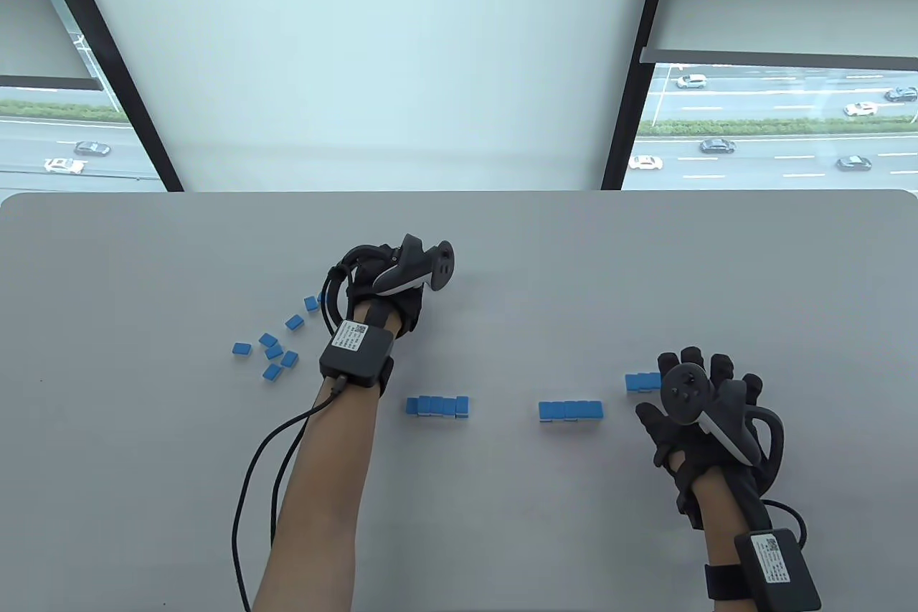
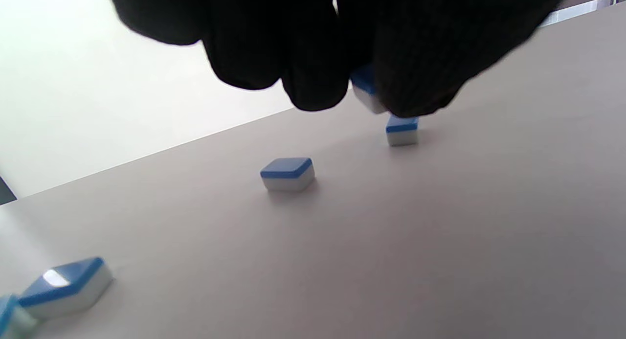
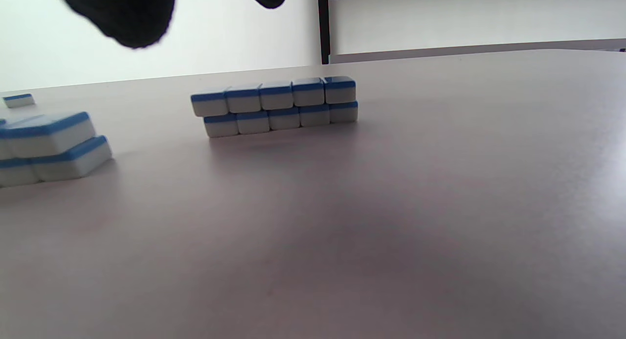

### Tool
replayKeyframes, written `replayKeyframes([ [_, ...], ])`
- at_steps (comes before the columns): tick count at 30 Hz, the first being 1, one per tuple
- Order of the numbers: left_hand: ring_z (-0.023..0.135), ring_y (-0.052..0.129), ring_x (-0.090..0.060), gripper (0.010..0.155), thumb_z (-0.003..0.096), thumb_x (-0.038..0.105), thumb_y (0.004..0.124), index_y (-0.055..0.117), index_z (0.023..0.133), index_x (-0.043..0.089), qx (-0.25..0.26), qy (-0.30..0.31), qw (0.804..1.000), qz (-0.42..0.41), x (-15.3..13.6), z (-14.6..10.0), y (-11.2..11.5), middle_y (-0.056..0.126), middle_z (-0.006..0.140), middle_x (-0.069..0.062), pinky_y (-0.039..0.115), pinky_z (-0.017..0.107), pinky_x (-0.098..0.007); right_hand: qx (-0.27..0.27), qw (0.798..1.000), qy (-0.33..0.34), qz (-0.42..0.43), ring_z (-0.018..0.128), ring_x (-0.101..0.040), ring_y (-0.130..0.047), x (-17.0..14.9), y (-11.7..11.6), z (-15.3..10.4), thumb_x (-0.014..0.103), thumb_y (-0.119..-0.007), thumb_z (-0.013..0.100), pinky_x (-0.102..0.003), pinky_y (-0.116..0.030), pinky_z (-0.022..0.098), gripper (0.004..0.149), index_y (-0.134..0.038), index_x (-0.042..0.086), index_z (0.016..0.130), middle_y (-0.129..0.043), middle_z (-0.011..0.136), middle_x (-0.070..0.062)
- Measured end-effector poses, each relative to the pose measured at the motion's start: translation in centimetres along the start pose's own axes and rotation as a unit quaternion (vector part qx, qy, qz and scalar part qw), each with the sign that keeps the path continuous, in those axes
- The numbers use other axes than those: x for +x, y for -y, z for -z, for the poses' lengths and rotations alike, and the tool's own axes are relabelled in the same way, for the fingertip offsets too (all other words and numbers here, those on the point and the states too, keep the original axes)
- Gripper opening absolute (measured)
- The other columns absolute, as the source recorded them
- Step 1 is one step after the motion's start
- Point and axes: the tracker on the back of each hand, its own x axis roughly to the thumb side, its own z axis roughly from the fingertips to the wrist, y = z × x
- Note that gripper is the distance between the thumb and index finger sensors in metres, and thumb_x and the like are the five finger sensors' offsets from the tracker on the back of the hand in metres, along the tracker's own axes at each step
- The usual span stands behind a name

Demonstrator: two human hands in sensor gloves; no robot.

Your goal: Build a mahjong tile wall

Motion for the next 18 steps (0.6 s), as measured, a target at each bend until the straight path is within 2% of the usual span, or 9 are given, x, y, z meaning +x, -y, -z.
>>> replayKeyframes([
  [6, 0.079, 0.087, -0.027, 0.06, 0.0396, 0.044, 0.088, 0.073, 0.095, 0.026, 0.049, 0.012, 0.999, -0.004, -1.6, -6.8, -4.2, 0.091, 0.087, 0.004, 0.072, 0.063, -0.055, -0.001, 1.0, 0.008, 0.003, 0.102, -0.04, -0.017, 0.3, 0.0, 0.0, 0.061, -0.069, 0.041, -0.064, -0.011, 0.065, 0.079, -0.035, 0.033, 0.106, -0.024, 0.115, 0.001],
  [10, 0.077, 0.087, -0.027, 0.06, 0.0397, 0.044, 0.089, 0.075, 0.095, 0.024, 0.07, 0.015, 0.997, -0.032, -1.9, -10.4, -5.0, 0.091, 0.085, 0.003, 0.072, 0.063, -0.056, 0.0, 1.0, 0.01, 0.008, 0.102, -0.04, -0.017, 0.3, 0.0, 0.0, 0.061, -0.069, 0.041, -0.064, -0.011, 0.065, 0.079, -0.035, 0.033, 0.106, -0.024, 0.115, 0.001],
  [13, 0.078, 0.087, -0.027, 0.06, 0.0398, 0.043, 0.089, 0.075, 0.095, 0.023, 0.082, 0.023, 0.995, -0.054, -1.6, -12.8, -4.3, 0.091, 0.085, 0.002, 0.072, 0.063, -0.056, 0.001, 1.0, 0.012, 0.01, 0.102, -0.04, -0.017, 0.4, -0.1, 0.0, 0.061, -0.069, 0.041, -0.064, -0.011, 0.065, 0.079, -0.035, 0.033, 0.106, -0.024, 0.115, 0.001],
  [18, 0.078, 0.085, -0.027, 0.06, 0.04, 0.043, 0.089, 0.075, 0.095, 0.024, 0.082, 0.031, 0.991, -0.098, -0.4, -15.6, -0.5, 0.09, 0.085, 0.003, 0.071, 0.063, -0.056, 0.007, 1.0, 0.013, 0.008, 0.102, -0.04, -0.017, 0.6, -0.3, 0.2, 0.061, -0.069, 0.041, -0.065, -0.011, 0.065, 0.079, -0.035, 0.033, 0.106, -0.023, 0.115, 0.001],
])
